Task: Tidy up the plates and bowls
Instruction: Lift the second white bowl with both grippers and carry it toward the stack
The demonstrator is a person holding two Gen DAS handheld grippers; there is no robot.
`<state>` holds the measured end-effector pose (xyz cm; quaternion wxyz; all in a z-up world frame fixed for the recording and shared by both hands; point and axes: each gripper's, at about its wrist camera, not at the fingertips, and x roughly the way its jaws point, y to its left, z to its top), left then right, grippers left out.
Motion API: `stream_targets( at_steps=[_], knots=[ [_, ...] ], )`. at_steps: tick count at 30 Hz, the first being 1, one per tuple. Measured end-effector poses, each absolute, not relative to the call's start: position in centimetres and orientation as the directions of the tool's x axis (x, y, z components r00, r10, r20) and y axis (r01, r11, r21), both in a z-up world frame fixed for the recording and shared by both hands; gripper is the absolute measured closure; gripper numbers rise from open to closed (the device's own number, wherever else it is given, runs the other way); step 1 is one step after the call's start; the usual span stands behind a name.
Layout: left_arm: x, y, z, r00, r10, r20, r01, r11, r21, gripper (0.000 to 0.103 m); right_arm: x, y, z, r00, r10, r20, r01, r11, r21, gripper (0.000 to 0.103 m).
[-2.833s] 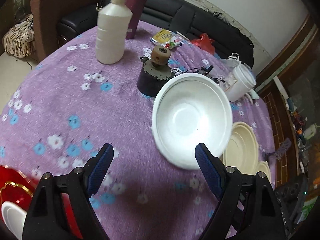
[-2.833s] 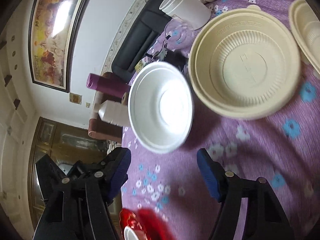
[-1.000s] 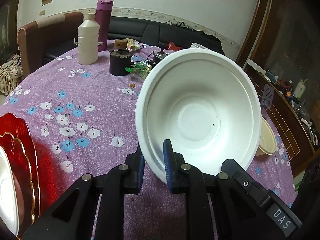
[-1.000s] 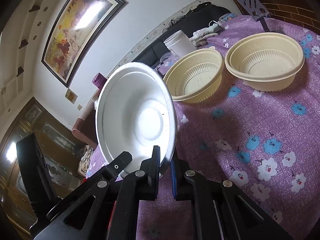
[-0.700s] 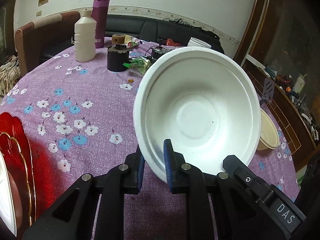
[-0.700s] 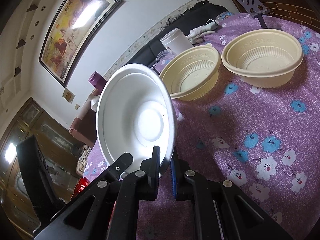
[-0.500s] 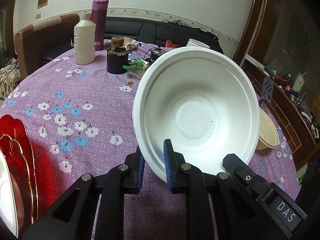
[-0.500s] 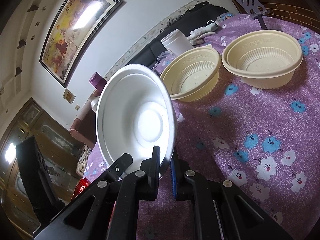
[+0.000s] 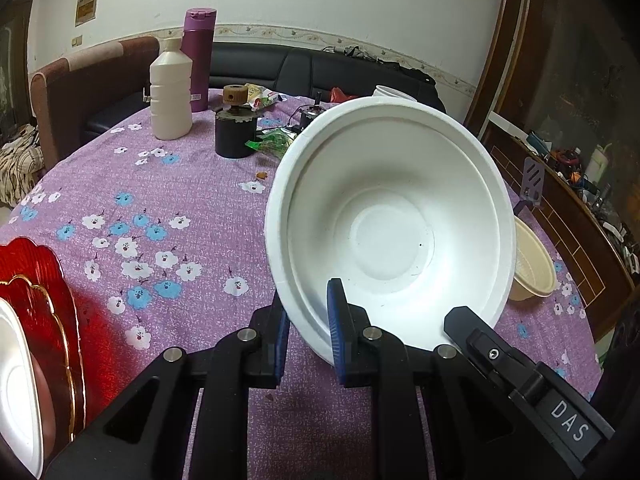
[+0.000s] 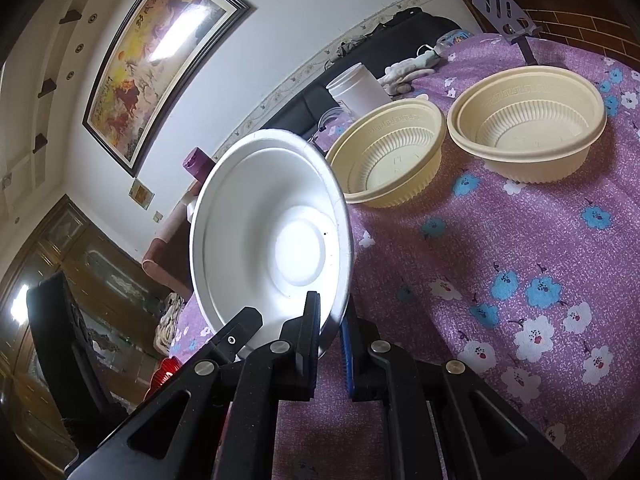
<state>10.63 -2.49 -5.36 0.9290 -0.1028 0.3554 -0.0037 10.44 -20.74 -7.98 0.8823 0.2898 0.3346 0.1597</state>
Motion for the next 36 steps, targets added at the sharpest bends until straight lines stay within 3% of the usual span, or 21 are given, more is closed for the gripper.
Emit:
stream_targets(
  at_steps=[36],
  knots=[
    [10.21,-2.97,-4.95,0.769,-0.061,-0.636,-0.062,0.983,-0.17,0.087,10.07,-20.58,-7.39,0.746,0.467,-0.475,-0.104,0.786,0.609,0.094]
  ],
)
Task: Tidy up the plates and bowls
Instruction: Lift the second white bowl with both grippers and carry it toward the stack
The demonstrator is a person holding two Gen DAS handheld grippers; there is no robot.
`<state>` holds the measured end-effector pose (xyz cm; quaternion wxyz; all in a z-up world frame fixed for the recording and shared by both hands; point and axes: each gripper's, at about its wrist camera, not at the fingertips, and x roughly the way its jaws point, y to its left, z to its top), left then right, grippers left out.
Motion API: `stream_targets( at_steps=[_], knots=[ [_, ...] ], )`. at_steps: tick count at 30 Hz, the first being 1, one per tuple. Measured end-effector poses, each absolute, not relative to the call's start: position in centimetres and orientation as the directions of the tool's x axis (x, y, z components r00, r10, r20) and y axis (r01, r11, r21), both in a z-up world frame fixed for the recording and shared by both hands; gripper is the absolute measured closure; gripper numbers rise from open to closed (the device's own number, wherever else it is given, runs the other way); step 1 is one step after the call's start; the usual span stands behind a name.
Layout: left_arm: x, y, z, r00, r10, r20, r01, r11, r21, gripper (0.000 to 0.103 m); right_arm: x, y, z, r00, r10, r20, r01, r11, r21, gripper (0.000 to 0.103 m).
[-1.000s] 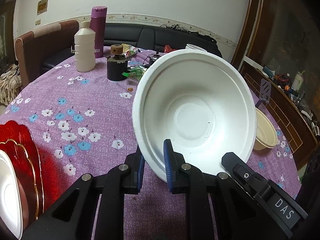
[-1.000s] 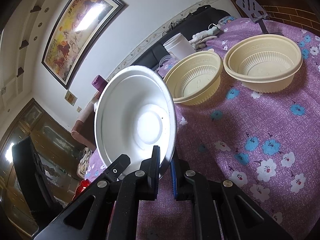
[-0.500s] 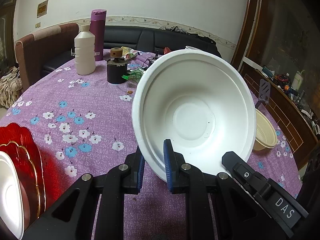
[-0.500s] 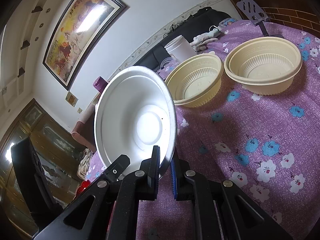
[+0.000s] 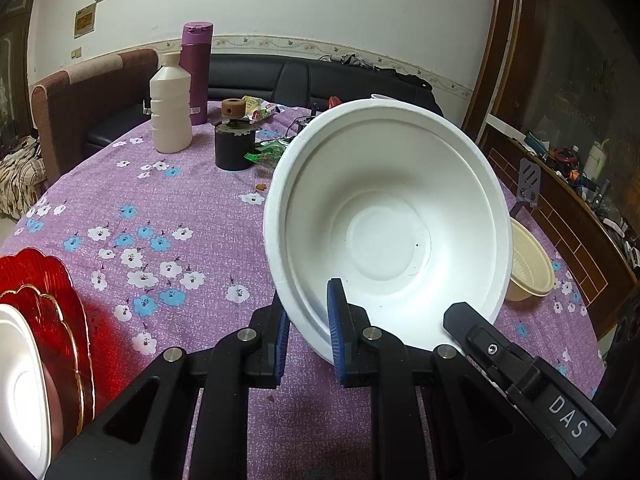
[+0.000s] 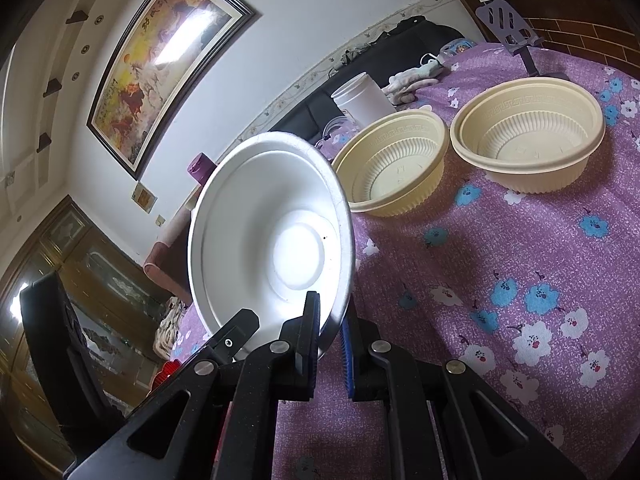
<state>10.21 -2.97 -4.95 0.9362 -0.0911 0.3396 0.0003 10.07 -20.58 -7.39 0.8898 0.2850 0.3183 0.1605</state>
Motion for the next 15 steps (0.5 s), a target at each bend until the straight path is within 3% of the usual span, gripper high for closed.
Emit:
stream_targets(
  at_steps=[15],
  knots=[
    [9.54,-2.94,-4.05,0.781,-0.024,-0.624,-0.085,0.986,-0.144,0.087,10.01,-20.32,-6.73,0.748,0.468,-0.47,-0.116,0.789,0.603,0.094]
  ],
)
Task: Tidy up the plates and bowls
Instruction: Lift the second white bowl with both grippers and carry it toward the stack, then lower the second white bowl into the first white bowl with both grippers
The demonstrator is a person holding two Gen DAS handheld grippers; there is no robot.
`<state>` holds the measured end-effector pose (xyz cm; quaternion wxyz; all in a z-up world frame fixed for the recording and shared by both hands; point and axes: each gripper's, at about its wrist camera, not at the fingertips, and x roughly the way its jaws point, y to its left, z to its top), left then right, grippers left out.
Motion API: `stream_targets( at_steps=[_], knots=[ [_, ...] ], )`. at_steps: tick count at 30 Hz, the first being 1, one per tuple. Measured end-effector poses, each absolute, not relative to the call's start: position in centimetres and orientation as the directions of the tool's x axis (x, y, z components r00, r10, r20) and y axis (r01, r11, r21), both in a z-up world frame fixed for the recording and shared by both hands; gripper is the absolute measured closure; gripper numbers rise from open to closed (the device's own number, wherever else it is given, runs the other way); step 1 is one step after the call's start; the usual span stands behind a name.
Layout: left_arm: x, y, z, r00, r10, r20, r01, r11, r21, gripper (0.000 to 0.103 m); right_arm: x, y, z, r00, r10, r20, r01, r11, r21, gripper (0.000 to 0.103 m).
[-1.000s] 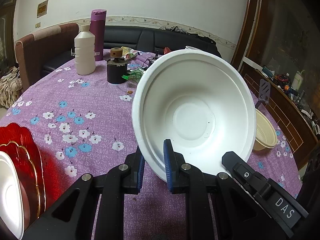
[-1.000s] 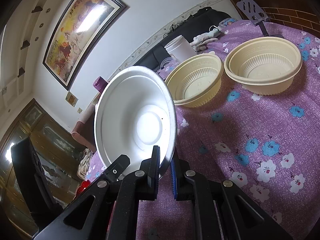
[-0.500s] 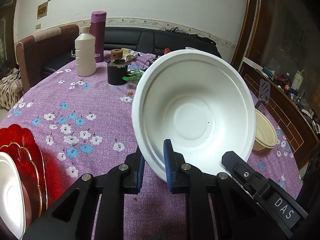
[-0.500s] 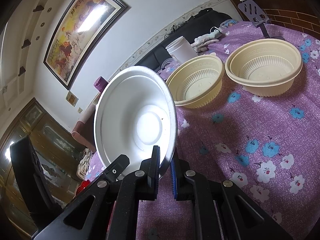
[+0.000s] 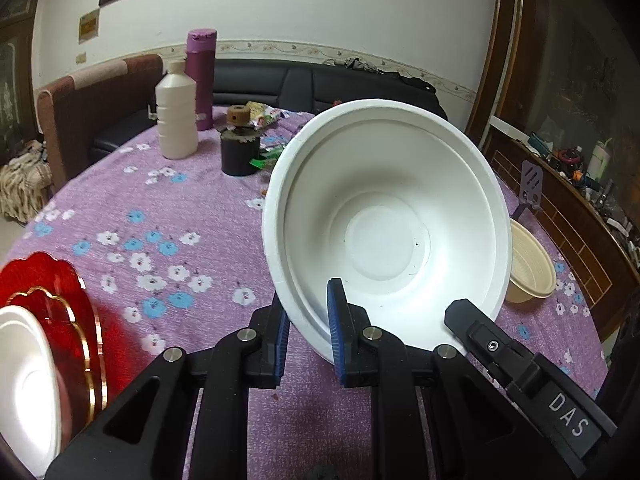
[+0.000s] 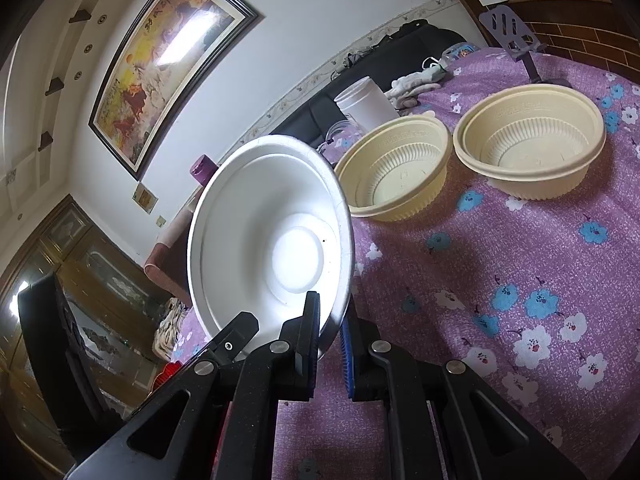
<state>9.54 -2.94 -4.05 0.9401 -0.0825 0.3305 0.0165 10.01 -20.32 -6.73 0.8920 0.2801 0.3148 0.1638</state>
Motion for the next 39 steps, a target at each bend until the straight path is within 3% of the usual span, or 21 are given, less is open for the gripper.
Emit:
stream_targets(
  at_steps=[19,39],
  knots=[
    [1.0,4.0,0.8,0.787,0.111,-0.607,-0.224,0.968,-0.113,0.086,4.1,-13.7,-1.8,0.668,0.607,-0.43,-0.294,0.746,0.597,0.094],
    [-4.9,14.8,0.6,0.727,0.142,-0.671,-0.375,0.901,-0.216,0.085,1.5,-1.5,0.1,0.43,0.717,-0.549,-0.472,0.697,0.54,0.093]
  ],
)
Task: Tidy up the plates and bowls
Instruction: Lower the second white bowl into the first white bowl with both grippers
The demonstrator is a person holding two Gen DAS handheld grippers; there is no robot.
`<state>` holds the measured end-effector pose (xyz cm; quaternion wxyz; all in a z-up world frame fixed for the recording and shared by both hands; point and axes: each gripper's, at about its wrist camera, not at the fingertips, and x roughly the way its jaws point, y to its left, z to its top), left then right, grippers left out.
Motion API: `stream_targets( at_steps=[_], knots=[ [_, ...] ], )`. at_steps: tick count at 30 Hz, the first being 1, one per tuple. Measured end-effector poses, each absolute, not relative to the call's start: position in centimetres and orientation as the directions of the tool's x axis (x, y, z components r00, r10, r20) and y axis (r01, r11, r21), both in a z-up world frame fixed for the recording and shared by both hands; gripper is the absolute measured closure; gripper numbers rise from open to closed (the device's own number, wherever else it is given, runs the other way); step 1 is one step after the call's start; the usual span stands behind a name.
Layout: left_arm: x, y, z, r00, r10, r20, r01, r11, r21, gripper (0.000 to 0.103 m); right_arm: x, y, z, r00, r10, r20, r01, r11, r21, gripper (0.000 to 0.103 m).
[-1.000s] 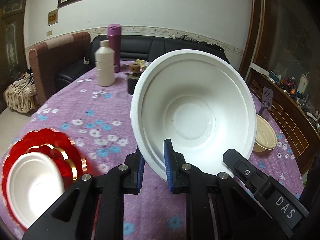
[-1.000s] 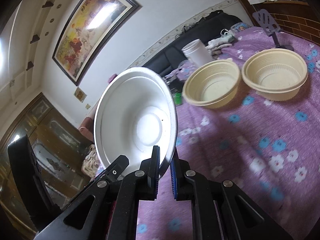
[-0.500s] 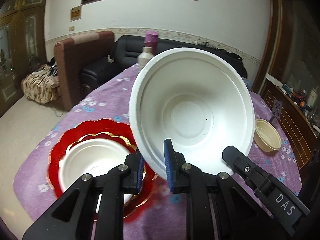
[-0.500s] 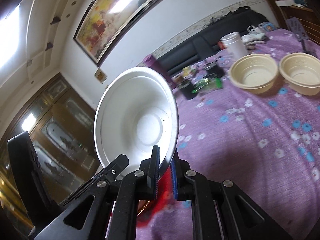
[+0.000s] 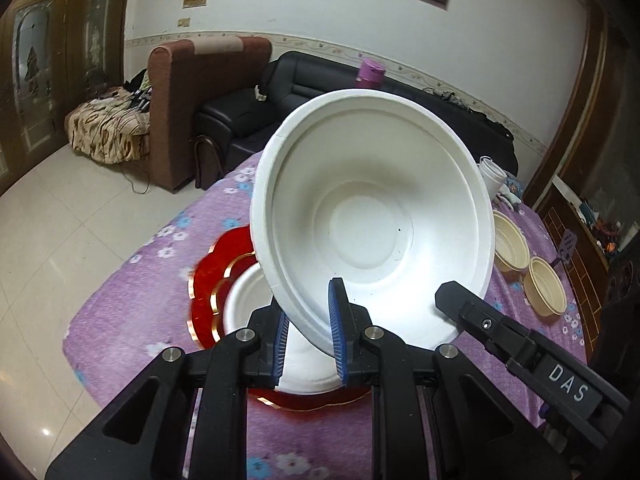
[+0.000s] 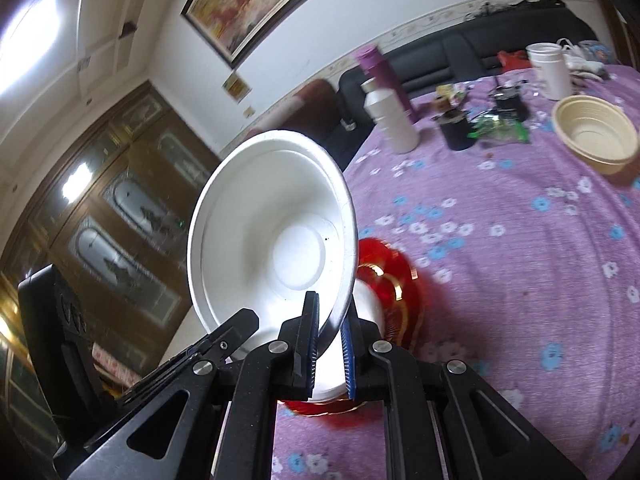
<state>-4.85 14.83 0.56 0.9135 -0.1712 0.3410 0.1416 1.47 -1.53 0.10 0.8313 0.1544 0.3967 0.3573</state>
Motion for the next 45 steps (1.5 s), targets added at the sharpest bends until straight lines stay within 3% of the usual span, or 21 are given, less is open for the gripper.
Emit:
stream_targets(
  at_steps=[12,21,45],
  knots=[
    [-5.0,17.0,-2.7,0.641,0.071,-0.764,-0.39,0.887,-0.245,0.085,2.1,0.9,-2.8,0.299,0.677,-0.673,-0.438,0.724,0.533,0.093],
    [-4.9,17.1,-3.8,0.593,0.053,-0.803,-0.406,0.882,-0.241,0.085,2.6,1.6,-4.5,0.229,0.66,-0.715,-0.411,0.732,0.544,0.092],
    [-4.2,17.5,-4.5,0.562,0.048,-0.826,-0.415,0.88,-0.231,0.085,4.2,1.9,-6.3,0.178,0.667,-0.724,-0.368,0.727,0.58,0.092]
  ],
)
